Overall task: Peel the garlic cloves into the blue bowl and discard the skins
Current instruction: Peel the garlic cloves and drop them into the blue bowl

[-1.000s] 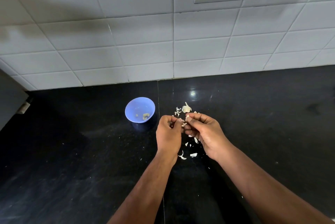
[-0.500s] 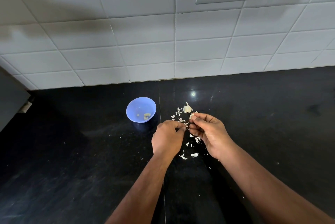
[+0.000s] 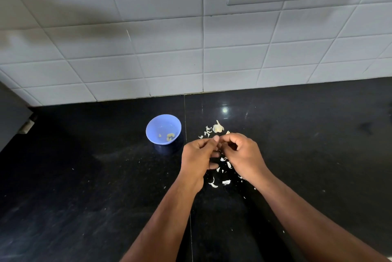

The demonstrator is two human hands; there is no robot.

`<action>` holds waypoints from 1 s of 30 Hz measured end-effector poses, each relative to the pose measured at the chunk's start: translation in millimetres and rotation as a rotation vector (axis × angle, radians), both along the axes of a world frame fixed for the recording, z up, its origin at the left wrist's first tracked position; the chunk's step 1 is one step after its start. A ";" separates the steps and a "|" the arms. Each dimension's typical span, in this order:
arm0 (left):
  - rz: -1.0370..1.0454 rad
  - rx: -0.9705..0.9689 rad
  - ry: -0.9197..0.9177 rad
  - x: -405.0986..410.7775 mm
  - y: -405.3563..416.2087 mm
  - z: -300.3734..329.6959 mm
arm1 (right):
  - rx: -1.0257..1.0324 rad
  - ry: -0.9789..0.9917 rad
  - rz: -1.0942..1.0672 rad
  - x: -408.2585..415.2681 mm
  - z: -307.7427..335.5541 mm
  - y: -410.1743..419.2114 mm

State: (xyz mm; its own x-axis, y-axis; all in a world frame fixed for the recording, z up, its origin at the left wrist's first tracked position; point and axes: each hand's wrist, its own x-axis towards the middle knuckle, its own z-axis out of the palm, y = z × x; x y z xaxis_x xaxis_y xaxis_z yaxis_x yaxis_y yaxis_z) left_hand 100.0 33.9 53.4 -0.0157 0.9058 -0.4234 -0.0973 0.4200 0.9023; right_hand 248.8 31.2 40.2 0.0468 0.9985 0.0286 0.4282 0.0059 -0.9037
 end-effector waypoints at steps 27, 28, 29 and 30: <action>0.069 0.145 -0.085 6.9 -4.5 -1.1 | 0.102 -0.069 -0.061 -0.3 8.1 1.2; 0.067 0.146 -0.078 6.8 -5.7 -1.6 | 0.095 -0.091 -0.056 -0.8 8.2 0.8; 0.067 0.146 -0.077 6.9 -6.5 -2.7 | 0.088 -0.125 -0.046 -1.7 8.6 0.2; 0.069 0.143 -0.083 7.3 -7.4 -3.8 | 0.079 -0.169 -0.035 -2.6 8.8 -0.2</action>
